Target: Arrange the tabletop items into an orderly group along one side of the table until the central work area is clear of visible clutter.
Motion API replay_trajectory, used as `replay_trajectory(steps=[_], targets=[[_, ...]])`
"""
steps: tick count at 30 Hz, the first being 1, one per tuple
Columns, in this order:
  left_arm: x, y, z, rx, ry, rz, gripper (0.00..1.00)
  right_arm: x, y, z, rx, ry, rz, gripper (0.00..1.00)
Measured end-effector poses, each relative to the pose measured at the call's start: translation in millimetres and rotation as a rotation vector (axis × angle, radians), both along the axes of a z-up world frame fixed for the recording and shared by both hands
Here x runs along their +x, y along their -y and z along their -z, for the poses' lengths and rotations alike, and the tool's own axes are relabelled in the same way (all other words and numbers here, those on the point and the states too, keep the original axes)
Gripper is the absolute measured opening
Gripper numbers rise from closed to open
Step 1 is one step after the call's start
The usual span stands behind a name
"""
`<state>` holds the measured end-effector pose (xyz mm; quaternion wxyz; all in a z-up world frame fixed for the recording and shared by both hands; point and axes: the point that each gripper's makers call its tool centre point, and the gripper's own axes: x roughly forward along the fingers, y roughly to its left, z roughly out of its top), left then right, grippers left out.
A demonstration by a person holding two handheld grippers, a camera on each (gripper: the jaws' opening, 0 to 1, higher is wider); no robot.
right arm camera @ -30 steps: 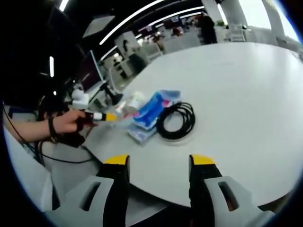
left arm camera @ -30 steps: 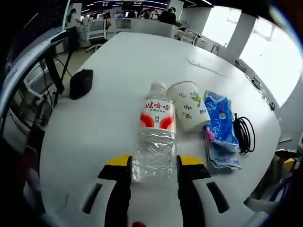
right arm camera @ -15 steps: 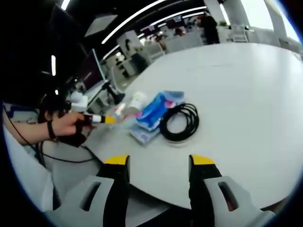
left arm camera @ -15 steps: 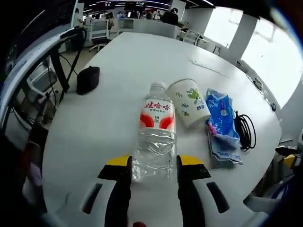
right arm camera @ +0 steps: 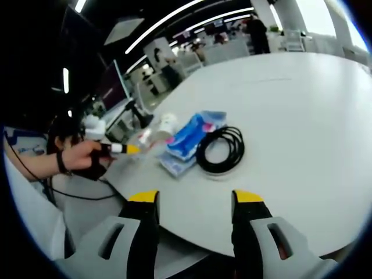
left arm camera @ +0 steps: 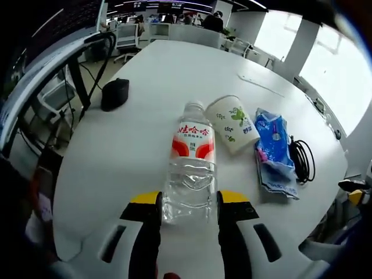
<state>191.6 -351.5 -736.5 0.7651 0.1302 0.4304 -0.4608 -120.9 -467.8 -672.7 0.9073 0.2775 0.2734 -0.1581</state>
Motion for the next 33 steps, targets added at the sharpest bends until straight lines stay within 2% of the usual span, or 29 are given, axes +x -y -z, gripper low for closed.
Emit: replay_trajectory(steps=[17, 26, 33], targets=[[4.0, -4, -0.4, 0.002, 0.009, -0.054, 0.36, -6, 2, -0.3, 0.000, 0.004, 0.019, 0.48], [-4.6, -20, 0.2, 0.005, -0.001, -0.079, 0.36, -4, 8, -0.6, -0.007, 0.009, 0.026, 0.48], [-20.4, -36, 1.5, 0.013, -0.016, -0.096, 0.36, -2, 12, -0.3, -0.009, 0.010, 0.025, 0.48]])
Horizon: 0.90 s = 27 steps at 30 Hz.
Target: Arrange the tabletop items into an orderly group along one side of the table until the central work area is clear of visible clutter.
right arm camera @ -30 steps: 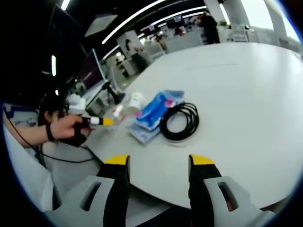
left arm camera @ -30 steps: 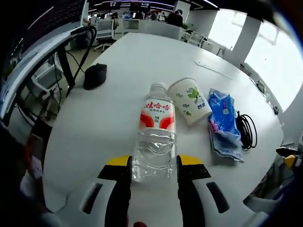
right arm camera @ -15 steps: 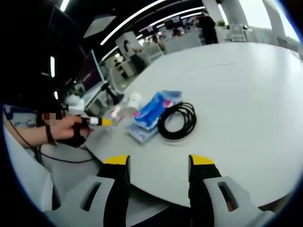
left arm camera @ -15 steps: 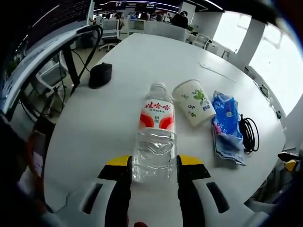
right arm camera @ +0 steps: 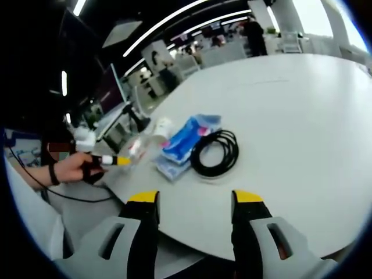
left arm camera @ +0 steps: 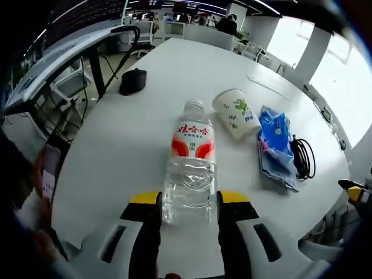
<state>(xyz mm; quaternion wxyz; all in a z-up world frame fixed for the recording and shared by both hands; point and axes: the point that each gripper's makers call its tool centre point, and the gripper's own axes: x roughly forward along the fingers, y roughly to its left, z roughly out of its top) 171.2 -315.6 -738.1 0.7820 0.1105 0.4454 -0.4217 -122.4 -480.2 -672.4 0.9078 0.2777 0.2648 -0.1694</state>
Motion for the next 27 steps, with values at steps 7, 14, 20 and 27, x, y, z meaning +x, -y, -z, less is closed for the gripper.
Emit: replay_trajectory(steps=[7, 14, 20, 27], targets=[[-14.5, -15, 0.8, -0.015, -0.035, -0.043, 0.37, 2, 0, 0.4, 0.000, 0.000, -0.007, 0.48], [-19.0, -21, 3.2, -0.006, -0.039, -0.037, 0.37, 4, -4, 2.0, 0.006, -0.002, -0.017, 0.48], [-19.2, -17, 4.5, -0.032, -0.040, -0.007, 0.38, 5, -7, 2.0, 0.007, 0.001, -0.021, 0.48], [-10.6, -9, -0.3, -0.011, 0.007, 0.055, 0.43, 0, -8, 2.9, 0.011, -0.003, -0.013, 0.48]])
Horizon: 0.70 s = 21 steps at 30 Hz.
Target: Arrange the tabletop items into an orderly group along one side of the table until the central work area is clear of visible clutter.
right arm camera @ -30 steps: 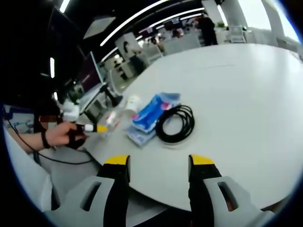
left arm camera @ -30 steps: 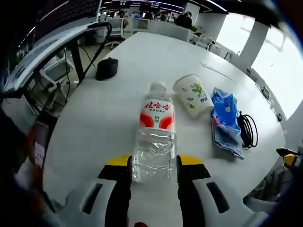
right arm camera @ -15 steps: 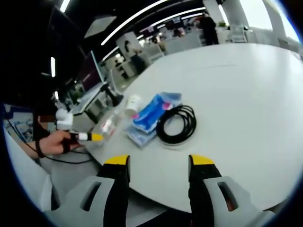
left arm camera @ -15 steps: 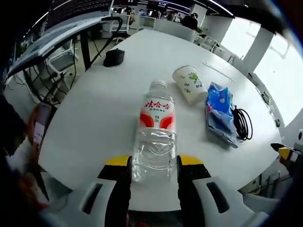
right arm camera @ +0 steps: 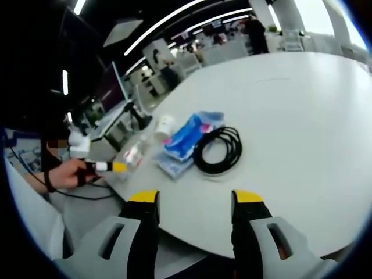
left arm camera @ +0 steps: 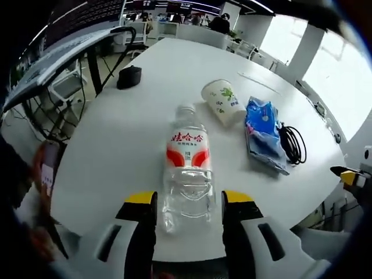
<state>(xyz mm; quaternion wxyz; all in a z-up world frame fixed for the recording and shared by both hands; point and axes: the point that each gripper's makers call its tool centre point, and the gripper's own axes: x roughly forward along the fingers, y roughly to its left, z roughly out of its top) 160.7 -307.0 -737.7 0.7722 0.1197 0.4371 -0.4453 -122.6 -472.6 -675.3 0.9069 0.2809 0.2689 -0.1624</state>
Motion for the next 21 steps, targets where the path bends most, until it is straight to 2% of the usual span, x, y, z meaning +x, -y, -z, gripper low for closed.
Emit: replay_trajectory(steps=[10, 21], targets=[[14.7, 16, 3.5, 0.020, 0.009, 0.027, 0.44, -2, -1, -2.6, 0.000, 0.000, 0.004, 0.48], [15.8, 35, -3.0, 0.019, -0.003, 0.052, 0.45, -5, 0, -2.2, 0.003, -0.008, 0.007, 0.48]])
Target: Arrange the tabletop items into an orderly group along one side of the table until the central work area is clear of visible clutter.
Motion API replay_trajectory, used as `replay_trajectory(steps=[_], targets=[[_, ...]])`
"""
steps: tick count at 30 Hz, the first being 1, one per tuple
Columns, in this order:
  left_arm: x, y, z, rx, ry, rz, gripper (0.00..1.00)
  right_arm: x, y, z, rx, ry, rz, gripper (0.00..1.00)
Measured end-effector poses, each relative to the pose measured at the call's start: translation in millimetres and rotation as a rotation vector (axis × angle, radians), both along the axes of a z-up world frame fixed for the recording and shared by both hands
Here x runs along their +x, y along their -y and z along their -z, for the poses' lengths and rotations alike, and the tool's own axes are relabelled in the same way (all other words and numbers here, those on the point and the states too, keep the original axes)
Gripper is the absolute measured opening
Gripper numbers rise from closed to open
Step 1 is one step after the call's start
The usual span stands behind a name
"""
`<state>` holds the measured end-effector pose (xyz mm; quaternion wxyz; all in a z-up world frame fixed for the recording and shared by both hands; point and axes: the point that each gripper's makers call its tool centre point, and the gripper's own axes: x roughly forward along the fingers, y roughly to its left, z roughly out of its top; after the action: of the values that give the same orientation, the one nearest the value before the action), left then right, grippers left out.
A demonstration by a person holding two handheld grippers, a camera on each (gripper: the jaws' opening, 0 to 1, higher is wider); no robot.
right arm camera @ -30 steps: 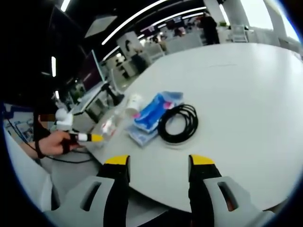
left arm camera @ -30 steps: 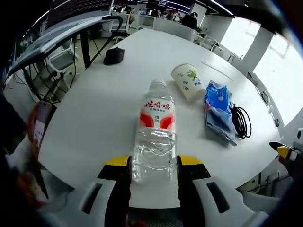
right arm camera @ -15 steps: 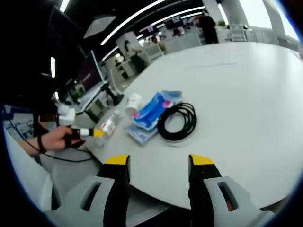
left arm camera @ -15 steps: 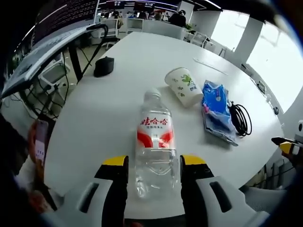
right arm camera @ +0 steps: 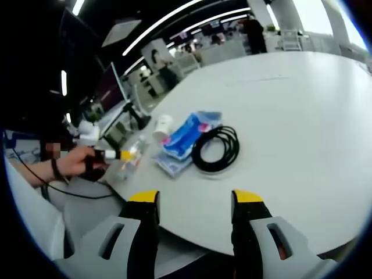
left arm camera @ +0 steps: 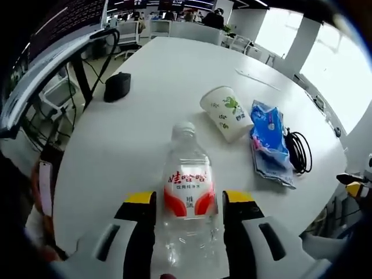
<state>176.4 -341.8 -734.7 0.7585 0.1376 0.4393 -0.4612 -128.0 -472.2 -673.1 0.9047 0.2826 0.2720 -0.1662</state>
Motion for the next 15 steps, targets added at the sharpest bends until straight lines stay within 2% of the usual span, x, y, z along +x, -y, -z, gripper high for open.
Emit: replay_trajectory(steps=[15], targets=[[5.3, 17, 4.0, 0.035, -0.013, 0.037, 0.45, -7, 3, 1.6, 0.005, -0.001, 0.013, 0.47]])
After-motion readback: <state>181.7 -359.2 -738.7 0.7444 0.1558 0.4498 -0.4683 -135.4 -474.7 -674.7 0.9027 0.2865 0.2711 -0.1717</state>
